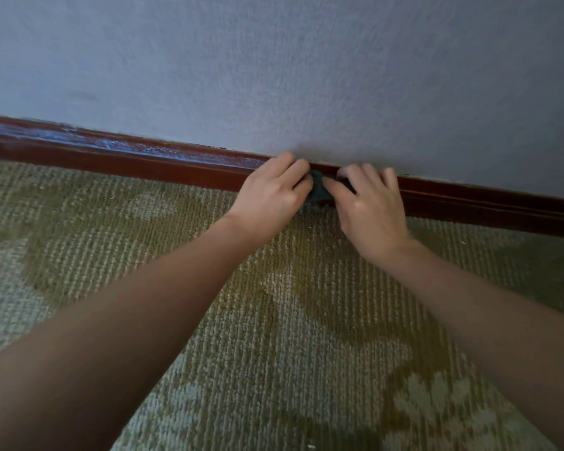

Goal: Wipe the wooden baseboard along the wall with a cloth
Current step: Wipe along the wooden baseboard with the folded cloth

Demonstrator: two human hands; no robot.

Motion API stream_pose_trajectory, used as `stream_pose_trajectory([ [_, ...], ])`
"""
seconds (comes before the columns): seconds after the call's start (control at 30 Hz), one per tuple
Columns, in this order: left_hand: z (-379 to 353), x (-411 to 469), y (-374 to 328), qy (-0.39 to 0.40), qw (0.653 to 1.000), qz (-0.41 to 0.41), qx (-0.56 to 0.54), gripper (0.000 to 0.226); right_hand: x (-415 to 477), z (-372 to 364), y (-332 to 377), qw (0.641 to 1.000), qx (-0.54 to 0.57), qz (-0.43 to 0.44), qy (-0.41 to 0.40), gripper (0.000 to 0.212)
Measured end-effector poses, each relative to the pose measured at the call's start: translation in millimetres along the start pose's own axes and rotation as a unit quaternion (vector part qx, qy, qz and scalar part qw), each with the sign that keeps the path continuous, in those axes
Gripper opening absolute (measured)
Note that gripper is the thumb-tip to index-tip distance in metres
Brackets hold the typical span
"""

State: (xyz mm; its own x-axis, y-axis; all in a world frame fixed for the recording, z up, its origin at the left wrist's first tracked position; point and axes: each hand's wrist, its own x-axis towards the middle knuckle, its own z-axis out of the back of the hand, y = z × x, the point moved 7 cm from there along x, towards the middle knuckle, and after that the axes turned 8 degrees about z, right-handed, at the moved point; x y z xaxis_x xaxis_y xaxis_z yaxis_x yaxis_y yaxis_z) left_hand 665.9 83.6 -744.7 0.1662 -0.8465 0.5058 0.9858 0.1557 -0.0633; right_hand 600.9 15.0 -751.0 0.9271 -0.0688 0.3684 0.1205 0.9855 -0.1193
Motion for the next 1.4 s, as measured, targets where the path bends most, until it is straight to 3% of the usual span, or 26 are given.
stream_pose_trajectory([
  [0.23,-1.9,-12.0,13.6,0.027,0.998,-0.059,0.024,0.014,5.4,-1.1,8.3,0.999,0.013,-0.015,-0.029,0.025],
  [0.37,-2.4,-14.0,14.8,0.018,0.998,-0.051,0.027,0.012,8.9,-3.3,10.5,1.000,0.007,0.007,-0.020,0.025],
  [0.57,-10.2,-4.0,-2.7,0.009,0.996,-0.086,0.015,0.024,-3.8,0.7,-4.5,0.999,-0.035,0.035,-0.003,0.027],
  [0.73,-2.7,-13.3,15.2,0.021,0.992,-0.116,0.041,0.020,6.6,-2.4,9.3,0.999,-0.013,0.007,-0.029,0.023],
  [1.0,-1.6,-15.3,17.3,0.014,0.996,-0.079,0.025,0.018,10.8,-2.0,11.1,0.999,-0.017,0.049,-0.011,0.029],
  [1.2,-2.1,-14.0,17.9,0.026,0.996,-0.080,0.032,0.022,8.6,-2.6,10.3,0.999,0.014,-0.019,-0.024,0.030],
  [1.4,6.7,-24.4,32.4,0.015,0.998,-0.057,0.035,0.023,22.4,-4.6,23.8,1.000,0.015,0.023,-0.014,0.026],
])
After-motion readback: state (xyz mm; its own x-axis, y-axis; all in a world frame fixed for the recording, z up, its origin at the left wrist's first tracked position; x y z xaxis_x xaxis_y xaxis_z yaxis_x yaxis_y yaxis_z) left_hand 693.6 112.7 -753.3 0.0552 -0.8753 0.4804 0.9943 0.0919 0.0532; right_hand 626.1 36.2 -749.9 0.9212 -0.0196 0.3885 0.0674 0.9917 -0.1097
